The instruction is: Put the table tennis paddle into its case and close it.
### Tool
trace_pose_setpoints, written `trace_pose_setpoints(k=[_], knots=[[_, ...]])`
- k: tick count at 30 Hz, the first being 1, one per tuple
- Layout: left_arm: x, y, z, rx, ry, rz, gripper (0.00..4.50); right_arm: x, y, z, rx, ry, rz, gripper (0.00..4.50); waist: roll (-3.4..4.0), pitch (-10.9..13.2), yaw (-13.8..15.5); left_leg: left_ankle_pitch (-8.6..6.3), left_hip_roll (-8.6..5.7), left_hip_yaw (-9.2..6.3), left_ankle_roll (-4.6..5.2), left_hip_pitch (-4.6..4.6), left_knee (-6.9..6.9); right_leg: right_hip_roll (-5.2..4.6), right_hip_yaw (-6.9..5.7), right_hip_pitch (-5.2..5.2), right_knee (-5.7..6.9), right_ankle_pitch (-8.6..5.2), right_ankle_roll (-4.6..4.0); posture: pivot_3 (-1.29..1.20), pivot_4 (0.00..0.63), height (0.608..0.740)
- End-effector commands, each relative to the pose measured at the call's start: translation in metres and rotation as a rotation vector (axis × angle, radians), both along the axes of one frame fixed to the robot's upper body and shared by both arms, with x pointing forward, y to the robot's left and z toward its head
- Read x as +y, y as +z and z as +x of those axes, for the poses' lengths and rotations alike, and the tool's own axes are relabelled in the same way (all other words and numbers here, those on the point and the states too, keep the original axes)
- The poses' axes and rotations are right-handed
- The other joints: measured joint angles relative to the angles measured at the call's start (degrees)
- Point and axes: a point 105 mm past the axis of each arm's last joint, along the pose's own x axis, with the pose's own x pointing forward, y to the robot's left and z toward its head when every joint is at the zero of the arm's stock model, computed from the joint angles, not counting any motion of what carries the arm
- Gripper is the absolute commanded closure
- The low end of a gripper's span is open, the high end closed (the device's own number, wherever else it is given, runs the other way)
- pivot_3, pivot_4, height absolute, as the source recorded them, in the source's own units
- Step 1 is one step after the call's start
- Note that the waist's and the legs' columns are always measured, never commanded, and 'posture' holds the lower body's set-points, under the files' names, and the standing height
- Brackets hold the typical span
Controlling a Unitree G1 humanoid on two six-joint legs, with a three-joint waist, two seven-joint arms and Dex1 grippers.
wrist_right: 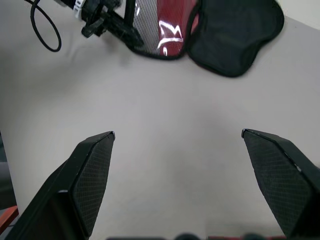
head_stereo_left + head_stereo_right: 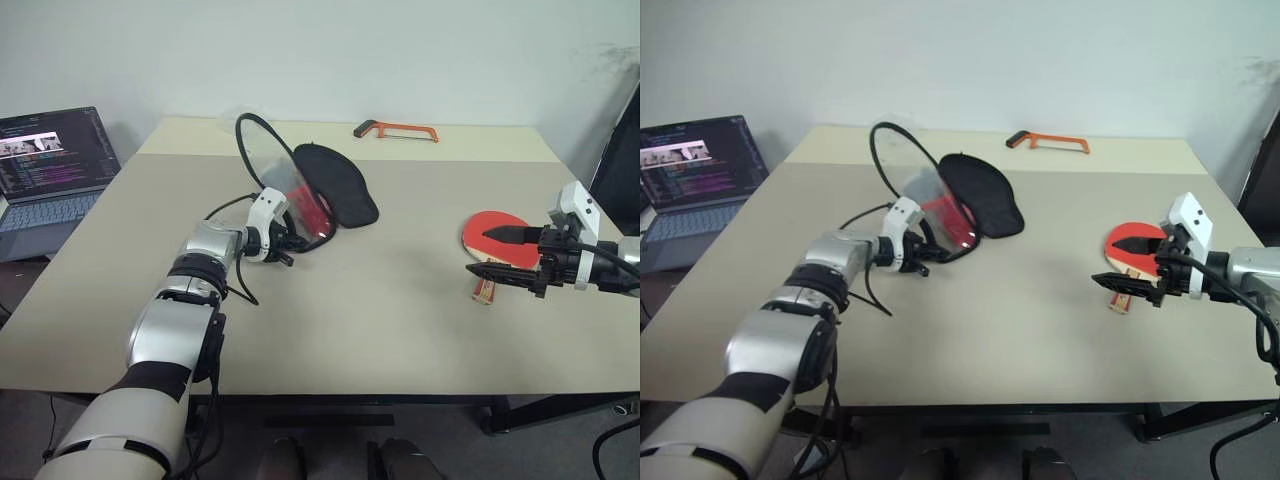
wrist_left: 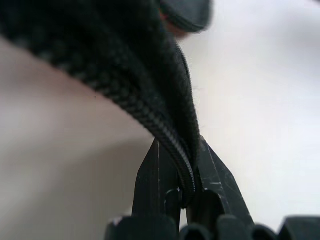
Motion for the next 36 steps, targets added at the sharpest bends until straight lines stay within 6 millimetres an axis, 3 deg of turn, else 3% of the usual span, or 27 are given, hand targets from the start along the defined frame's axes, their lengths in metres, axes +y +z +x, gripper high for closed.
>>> trace_pose_setpoints(k=[1, 9, 17, 24, 25, 33, 36], knots=[[-0.006, 0.01, -0.004, -0.008, -0.076, -0.027, 4.48, 0.001, 0.012, -0.003, -0.048, 0.018, 0.001, 0.0, 0.0, 0.0, 0.0, 0.0, 0.0, -0.02, 0.0, 0.0, 0.0, 0.0, -0.01, 0.0, 0.0, 0.02, -0.03, 0.0, 0.15, 0.74], [0.011, 0.02, -0.003, -0.01, -0.046, -0.035, 4.48, 0.0, 0.011, -0.005, -0.046, 0.011, 0.0, 0.0, 0.0, 0.0, -0.1, 0.01, 0.0, -0.12, 0.01, 0.0, 0.01, 0.03, -0.03, 0.0, 0.05, 0.03, -0.06, 0.0, 0.15, 0.74], [0.045, 0.039, 0.029, -0.159, 0.315, 0.053, 4.48, 0.002, 0.009, -0.005, -0.041, 0.014, 0.005, 0.0, 0.0, 0.0, 0.03, 0.01, 0.0, -0.23, 0.01, -0.01, 0.07, 0.05, -0.1, 0.04, 0.05, 0.01, -0.01, 0.0, 0.15, 0.74], [0.024, 0.03, 0.025, -0.1, 0.257, 0.008, 4.48, 0.001, 0.009, -0.004, -0.043, 0.01, 0.007, 0.0, 0.0, 0.0, 0.13, 0.01, -0.01, -0.27, 0.0, -0.02, 0.07, 0.05, -0.17, 0.07, 0.06, 0.04, -0.06, 0.0, 0.15, 0.74], [0.02, 0.028, 0.024, -0.092, 0.232, 0.008, 3.92, 0.001, 0.009, -0.004, -0.044, 0.008, 0.008, 0.0, 0.0, 0.0, 0.11, 0.01, -0.01, -0.27, 0.0, -0.02, 0.07, 0.05, -0.17, 0.07, 0.06, 0.04, -0.06, 0.0, 0.15, 0.74], [-0.008, 0.016, 0.01, -0.007, 0.069, -0.045, 1.1, 0.0, 0.009, -0.004, -0.044, 0.0, 0.007, 0.0, 0.0, 0.0, 0.11, 0.01, -0.01, -0.29, 0.0, -0.02, 0.09, 0.06, -0.18, 0.08, 0.07, 0.04, -0.07, 0.0, 0.15, 0.74], [-0.003, 0.014, 0.012, -0.014, 0.103, -0.014, 0.04, -0.002, 0.01, -0.005, -0.043, -0.003, 0.006, 0.0, 0.0, 0.0, 0.0, 0.01, -0.01, -0.31, 0.0, -0.02, 0.09, 0.07, -0.19, 0.08, 0.08, 0.04, -0.07, 0.0, 0.15, 0.74]])
